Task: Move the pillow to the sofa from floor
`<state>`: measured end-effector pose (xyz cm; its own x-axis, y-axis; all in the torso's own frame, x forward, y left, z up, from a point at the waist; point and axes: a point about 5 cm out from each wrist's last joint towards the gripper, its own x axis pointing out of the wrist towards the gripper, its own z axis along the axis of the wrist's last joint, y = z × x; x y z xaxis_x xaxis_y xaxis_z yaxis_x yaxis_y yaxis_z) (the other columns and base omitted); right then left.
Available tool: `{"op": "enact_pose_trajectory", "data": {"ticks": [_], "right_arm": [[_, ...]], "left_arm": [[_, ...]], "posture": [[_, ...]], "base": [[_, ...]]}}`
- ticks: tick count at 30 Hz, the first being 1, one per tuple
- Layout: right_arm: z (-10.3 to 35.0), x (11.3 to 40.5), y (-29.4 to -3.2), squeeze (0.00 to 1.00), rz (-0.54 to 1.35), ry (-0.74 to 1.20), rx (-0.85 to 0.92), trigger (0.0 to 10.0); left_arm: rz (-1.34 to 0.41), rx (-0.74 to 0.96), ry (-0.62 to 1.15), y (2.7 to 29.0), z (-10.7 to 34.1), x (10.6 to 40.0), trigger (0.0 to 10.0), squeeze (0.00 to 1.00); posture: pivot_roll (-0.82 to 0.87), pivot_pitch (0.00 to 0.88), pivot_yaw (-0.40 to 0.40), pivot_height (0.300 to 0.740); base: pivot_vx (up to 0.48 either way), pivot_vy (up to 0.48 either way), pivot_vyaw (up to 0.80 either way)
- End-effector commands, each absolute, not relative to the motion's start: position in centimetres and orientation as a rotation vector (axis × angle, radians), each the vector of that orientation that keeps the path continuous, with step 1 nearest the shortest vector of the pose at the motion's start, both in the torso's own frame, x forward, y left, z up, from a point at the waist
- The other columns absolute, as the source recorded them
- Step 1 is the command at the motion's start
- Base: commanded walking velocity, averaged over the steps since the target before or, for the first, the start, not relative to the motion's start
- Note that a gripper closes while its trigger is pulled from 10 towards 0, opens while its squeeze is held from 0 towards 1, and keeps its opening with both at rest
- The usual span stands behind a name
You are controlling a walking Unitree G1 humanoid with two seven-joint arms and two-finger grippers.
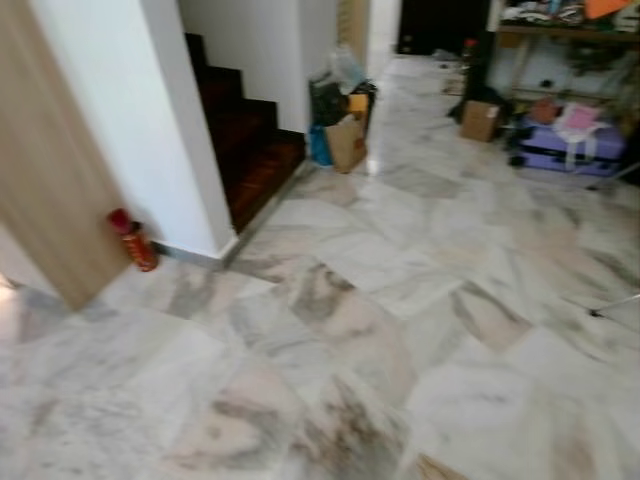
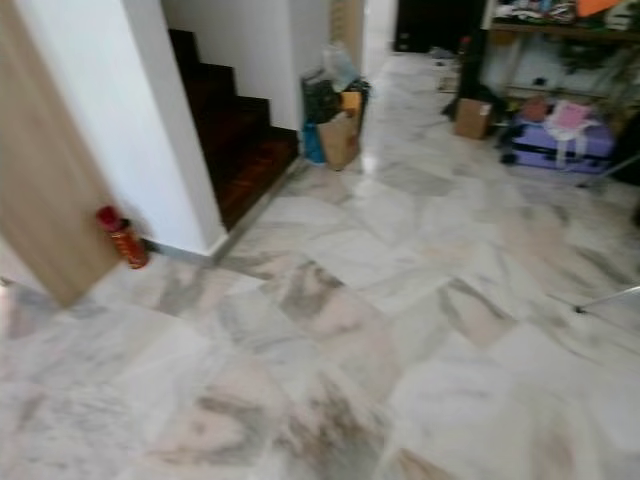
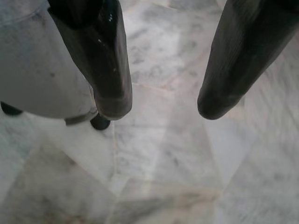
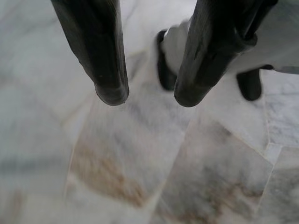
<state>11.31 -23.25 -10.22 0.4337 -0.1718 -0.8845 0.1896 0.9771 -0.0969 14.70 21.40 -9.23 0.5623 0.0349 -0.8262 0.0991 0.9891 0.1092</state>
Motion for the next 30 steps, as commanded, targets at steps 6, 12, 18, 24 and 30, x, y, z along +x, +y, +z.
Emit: {"op": "enact_pose_trajectory", "data": {"ticks": [6,12,18,24,30], "right_arm": [[-8.2,18.7,-18.6,0.00,-0.025,0.932,0.035,10.0],[-8.3,18.5,-18.6,0.00,-0.020,0.938,0.043,10.0],[-8.3,18.6,-18.6,0.00,-0.026,0.940,0.039,10.0],[-8.1,18.8,-18.7,0.00,-0.032,0.929,0.044,10.0],[-8.3,18.5,-19.0,0.00,-0.023,0.939,0.038,10.0]], "left_arm": [[0.169,0.075,0.980,23.1,-8.8,15.4,10.0,0.00],[0.171,0.071,0.983,23.1,-8.8,15.5,10.0,0.00],[0.181,0.067,0.979,22.9,-8.8,15.5,10.0,0.00],[0.193,0.050,0.984,23.0,-8.9,15.1,10.0,0.00],[0.209,0.047,1.000,23.5,-9.1,14.2,10.0,0.00]], "posture": [[0.15,0.053,-0.035,0.740],[0.17,0.041,-0.049,0.740],[0.16,0.032,-0.055,0.740],[0.16,0.023,-0.058,0.740],[0.18,0.016,-0.068,0.740]], "base": [[0.000,0.000,0.80],[0.000,0.000,0.80],[0.000,0.000,0.80],[0.000,0.000,0.80],[0.000,0.000,0.80]]}}
